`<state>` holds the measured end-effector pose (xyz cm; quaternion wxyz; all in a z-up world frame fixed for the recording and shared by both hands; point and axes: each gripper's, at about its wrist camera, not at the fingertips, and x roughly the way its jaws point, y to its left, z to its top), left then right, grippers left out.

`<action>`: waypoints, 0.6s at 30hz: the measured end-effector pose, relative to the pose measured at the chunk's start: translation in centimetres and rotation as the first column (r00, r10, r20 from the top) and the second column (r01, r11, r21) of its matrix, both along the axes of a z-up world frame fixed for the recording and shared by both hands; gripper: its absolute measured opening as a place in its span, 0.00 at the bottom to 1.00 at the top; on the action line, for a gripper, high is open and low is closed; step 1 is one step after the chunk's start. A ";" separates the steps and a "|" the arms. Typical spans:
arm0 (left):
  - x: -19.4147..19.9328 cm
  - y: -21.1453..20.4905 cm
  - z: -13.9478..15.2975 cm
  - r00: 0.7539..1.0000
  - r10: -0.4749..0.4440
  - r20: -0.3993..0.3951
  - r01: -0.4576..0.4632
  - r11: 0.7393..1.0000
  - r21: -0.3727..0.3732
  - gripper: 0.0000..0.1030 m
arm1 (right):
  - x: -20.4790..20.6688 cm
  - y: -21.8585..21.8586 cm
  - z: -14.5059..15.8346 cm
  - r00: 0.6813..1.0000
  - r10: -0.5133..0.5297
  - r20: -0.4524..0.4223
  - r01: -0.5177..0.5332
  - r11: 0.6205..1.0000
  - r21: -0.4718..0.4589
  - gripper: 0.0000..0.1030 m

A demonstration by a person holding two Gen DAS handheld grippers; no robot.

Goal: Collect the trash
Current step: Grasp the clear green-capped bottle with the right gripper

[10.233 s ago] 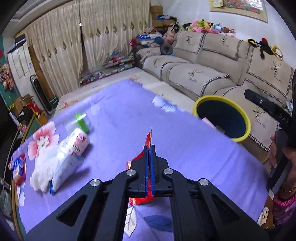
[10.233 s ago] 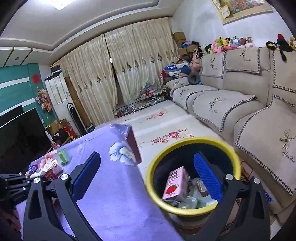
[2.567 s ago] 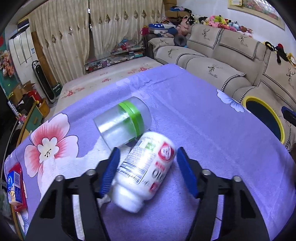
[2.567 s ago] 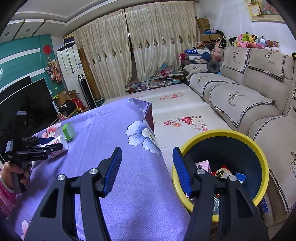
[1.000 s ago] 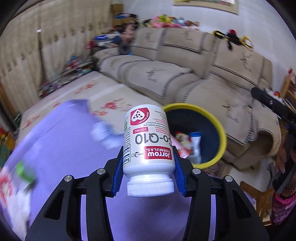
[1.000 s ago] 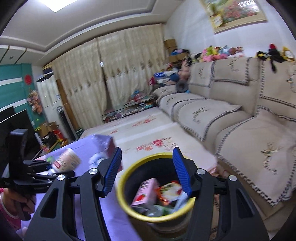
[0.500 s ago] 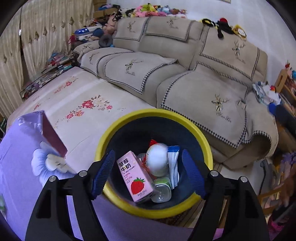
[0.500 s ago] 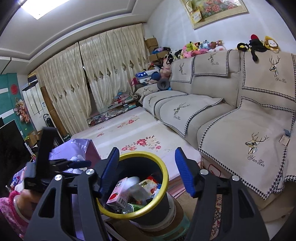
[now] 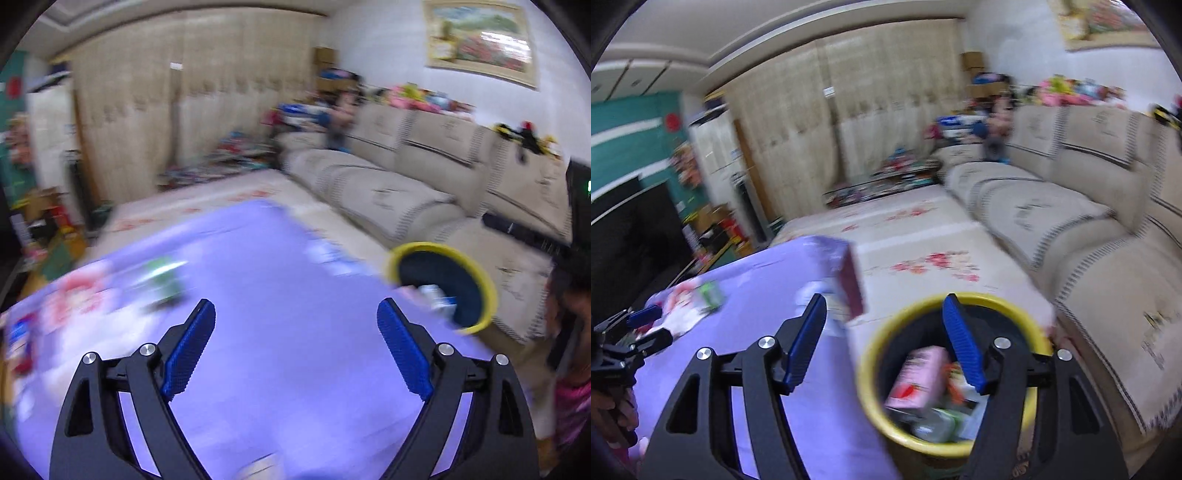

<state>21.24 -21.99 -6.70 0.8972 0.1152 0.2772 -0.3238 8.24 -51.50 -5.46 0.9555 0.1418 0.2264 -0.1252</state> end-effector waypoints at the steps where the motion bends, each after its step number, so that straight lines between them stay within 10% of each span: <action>1: 0.2 1.8 -0.1 0.999 0.035 0.010 -0.035 0.999 0.003 0.86 | 1.2 1.2 0.4 0.999 0.037 -0.003 -0.037 0.999 -0.002 0.64; 9: 3.0 16.0 -3.2 0.943 0.333 0.009 -0.332 0.943 -0.027 0.87 | 14.5 14.6 1.5 0.933 0.351 -0.078 -0.353 0.935 -0.020 0.74; 18: 3.8 17.2 -4.0 0.949 0.315 0.009 -0.315 0.949 -0.030 0.87 | 27.0 25.0 -2.4 0.902 0.371 -0.222 -0.392 0.918 -0.060 0.89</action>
